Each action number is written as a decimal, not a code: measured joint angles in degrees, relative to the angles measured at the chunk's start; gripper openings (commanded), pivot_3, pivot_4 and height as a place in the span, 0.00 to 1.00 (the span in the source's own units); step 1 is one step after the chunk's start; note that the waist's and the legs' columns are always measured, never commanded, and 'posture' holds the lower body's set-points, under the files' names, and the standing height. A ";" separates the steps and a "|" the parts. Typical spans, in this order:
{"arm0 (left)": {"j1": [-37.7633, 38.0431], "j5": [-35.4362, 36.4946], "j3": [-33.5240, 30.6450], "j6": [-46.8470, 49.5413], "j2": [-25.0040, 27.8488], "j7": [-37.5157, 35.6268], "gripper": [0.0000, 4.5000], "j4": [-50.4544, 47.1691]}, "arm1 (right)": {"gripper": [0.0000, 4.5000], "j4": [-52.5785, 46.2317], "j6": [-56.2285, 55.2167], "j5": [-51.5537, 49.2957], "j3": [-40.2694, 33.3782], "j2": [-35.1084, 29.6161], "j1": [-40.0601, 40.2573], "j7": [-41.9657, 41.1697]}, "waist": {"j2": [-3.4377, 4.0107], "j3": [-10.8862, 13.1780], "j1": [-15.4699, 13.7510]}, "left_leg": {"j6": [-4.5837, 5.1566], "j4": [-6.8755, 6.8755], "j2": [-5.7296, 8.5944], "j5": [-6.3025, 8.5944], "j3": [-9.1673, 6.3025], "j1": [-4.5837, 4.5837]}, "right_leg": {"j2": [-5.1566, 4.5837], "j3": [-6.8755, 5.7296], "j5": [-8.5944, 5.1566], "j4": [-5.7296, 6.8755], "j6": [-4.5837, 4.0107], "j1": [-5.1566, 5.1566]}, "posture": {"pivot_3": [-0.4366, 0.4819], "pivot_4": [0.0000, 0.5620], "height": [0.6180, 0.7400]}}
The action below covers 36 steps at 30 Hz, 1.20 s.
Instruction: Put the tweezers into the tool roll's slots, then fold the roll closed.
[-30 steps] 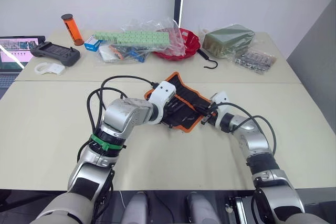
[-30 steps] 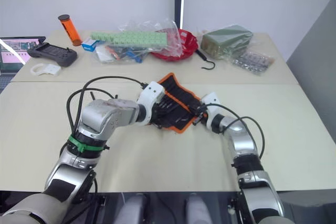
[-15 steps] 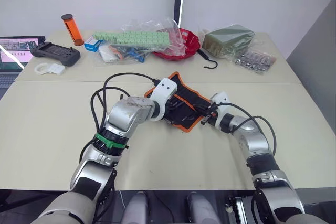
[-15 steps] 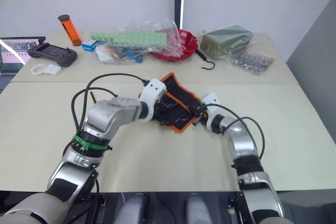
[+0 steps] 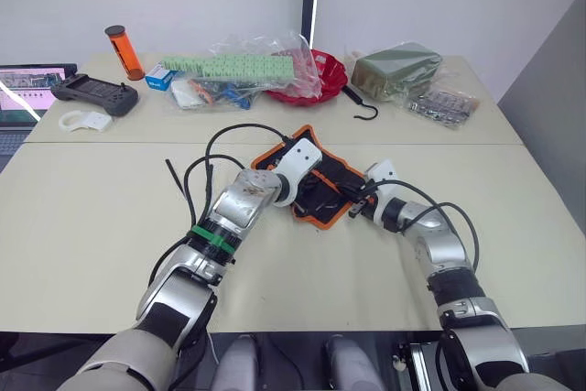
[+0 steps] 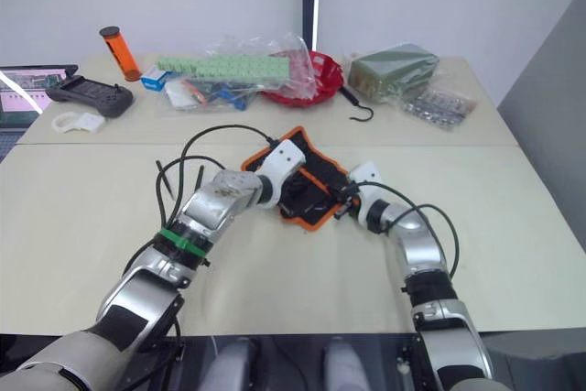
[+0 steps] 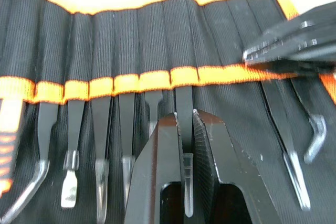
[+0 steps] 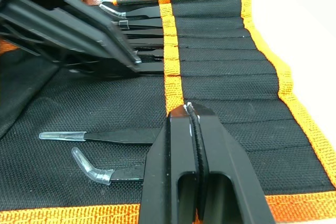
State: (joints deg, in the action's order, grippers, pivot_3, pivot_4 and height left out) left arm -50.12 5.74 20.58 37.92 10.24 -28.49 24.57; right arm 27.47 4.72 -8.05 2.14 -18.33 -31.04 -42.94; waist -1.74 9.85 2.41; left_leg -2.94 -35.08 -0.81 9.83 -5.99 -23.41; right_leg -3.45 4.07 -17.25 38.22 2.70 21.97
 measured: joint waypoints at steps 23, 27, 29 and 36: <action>1.05 -1.09 -4.94 3.94 3.02 -6.03 0.94 -5.18 | 0.00 -1.35 0.48 0.05 0.85 0.61 0.52 0.08 | 0.02 -0.01 0.55 | 0.01 0.10 0.01 0.01 -0.01 0.16 | 0.00 0.01 0.01 0.33 0.01 0.00 | 0.48 0.27 1.00; 5.56 -0.85 -5.81 9.88 6.22 -6.23 1.00 -12.97 | 0.00 -0.82 0.46 0.05 0.89 0.38 0.26 -0.44 | 0.03 -0.02 0.39 | 0.01 0.02 0.01 0.01 -0.02 0.12 | 0.00 0.01 0.01 0.33 0.01 0.00 | 0.48 0.27 1.00; 7.08 0.33 -7.00 12.57 7.16 -6.24 1.00 -16.63 | 0.00 -0.22 0.37 0.05 0.94 0.39 -0.12 -0.75 | 0.03 -0.02 0.35 | 0.01 0.01 0.00 0.00 -0.02 0.14 | 0.00 0.01 0.01 0.34 0.01 0.00 | 0.48 0.27 1.00; 15.13 1.90 -9.92 17.34 10.62 -5.46 1.00 -27.78 | 0.00 2.46 -0.38 0.10 1.74 0.54 -2.11 -2.32 | 0.04 -0.03 0.94 | 0.01 0.08 -0.03 0.01 -0.01 0.25 | 0.02 0.02 0.01 0.41 0.01 -0.01 | 0.48 0.27 1.00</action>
State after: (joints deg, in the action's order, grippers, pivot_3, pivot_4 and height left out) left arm -34.99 7.64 10.66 55.27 20.86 -33.96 -3.21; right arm 29.93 4.34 -7.95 3.89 -17.79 -33.15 -45.26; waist -1.70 9.83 3.35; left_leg -2.93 -35.01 -0.85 9.84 -6.00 -23.17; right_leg -3.43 4.08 -17.24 38.63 2.70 21.96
